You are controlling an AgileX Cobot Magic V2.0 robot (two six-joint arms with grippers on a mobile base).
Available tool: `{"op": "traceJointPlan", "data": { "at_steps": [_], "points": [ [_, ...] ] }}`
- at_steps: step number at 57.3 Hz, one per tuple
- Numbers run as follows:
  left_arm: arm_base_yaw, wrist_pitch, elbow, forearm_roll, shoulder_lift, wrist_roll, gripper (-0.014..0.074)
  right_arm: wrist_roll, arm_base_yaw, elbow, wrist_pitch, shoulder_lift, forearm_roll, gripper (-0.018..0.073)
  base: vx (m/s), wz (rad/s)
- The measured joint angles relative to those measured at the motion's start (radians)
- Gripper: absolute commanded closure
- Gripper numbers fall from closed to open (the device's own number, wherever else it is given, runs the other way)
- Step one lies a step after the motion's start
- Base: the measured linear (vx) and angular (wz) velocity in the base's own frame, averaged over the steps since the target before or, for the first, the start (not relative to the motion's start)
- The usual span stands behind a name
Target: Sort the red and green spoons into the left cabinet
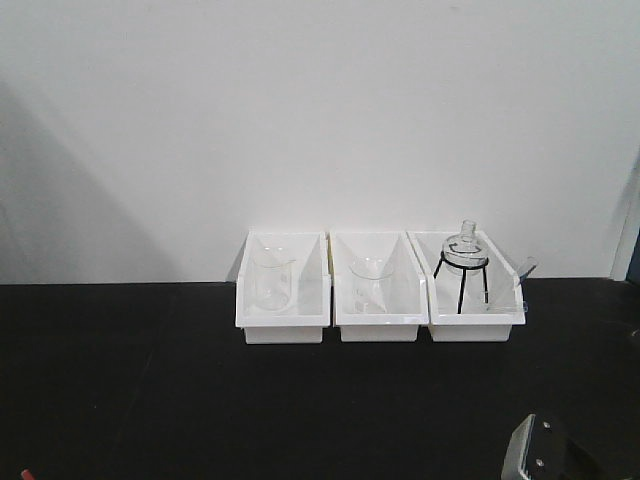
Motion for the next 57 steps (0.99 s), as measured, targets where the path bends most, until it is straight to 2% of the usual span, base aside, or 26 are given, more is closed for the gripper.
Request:
{"op": "traceJointPlan", "data": {
  "at_steps": [13,34,57],
  "points": [
    [0.000,0.002,0.000,0.000,0.000,0.000,0.0122,0.000,0.000,-0.003,-0.006,0.045,-0.022,0.0157,0.00,0.00],
    [0.000,0.003,0.000,0.000,0.000,0.000,0.0122,0.000,0.000,-0.004,-0.024,0.058,-0.029,0.0251,0.00,0.00],
    [0.000,0.003,0.000,0.000,0.000,-0.001,0.0122,0.000,0.000,-0.004,-0.026,0.058,-0.033,0.0541,0.00,0.00]
  ]
}}
